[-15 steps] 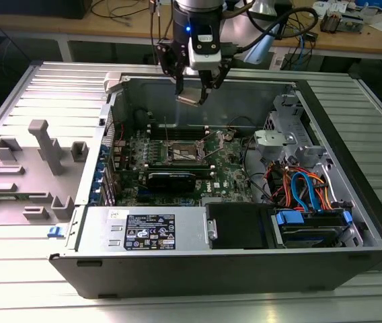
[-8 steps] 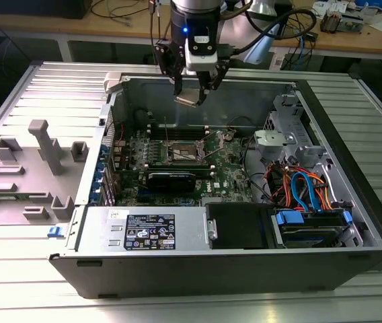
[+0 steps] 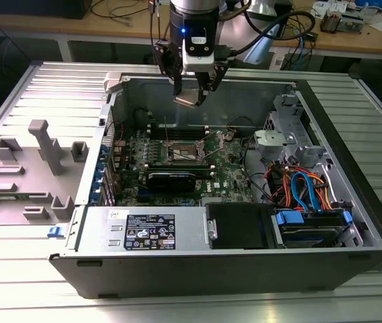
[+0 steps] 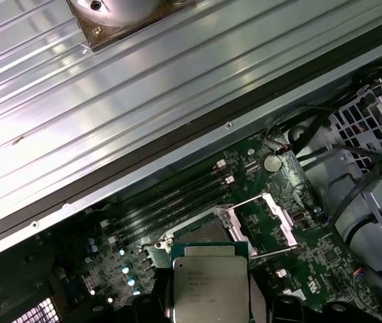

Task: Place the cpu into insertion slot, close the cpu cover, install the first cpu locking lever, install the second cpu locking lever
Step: 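Place the cpu into insertion slot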

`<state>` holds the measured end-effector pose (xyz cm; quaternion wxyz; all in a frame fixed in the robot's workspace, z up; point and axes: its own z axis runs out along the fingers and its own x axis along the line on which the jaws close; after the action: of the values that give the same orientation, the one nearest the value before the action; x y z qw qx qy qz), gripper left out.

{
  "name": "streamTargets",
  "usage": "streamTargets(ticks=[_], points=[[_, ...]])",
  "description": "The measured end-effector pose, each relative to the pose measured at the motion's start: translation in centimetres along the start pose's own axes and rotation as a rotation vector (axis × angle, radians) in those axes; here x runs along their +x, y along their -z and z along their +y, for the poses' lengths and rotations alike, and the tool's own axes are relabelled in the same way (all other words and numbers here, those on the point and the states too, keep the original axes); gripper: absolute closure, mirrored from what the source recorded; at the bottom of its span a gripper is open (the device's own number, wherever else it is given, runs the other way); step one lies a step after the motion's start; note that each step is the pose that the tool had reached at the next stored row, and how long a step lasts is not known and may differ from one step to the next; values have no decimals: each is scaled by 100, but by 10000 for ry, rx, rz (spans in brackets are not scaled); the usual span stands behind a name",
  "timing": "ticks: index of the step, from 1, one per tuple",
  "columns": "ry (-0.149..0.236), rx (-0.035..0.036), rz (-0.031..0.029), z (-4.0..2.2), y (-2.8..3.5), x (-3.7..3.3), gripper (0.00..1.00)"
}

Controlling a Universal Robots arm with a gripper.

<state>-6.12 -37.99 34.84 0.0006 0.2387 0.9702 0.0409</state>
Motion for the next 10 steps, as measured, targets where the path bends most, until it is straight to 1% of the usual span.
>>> streamTargets(ticks=[3, 9, 10], points=[[-208, -4, -16, -5, -10, 8, 46], [-490, -9, -40, -9, -24, 13, 46], [-608, -9, -50, -10, -26, 14, 46]])
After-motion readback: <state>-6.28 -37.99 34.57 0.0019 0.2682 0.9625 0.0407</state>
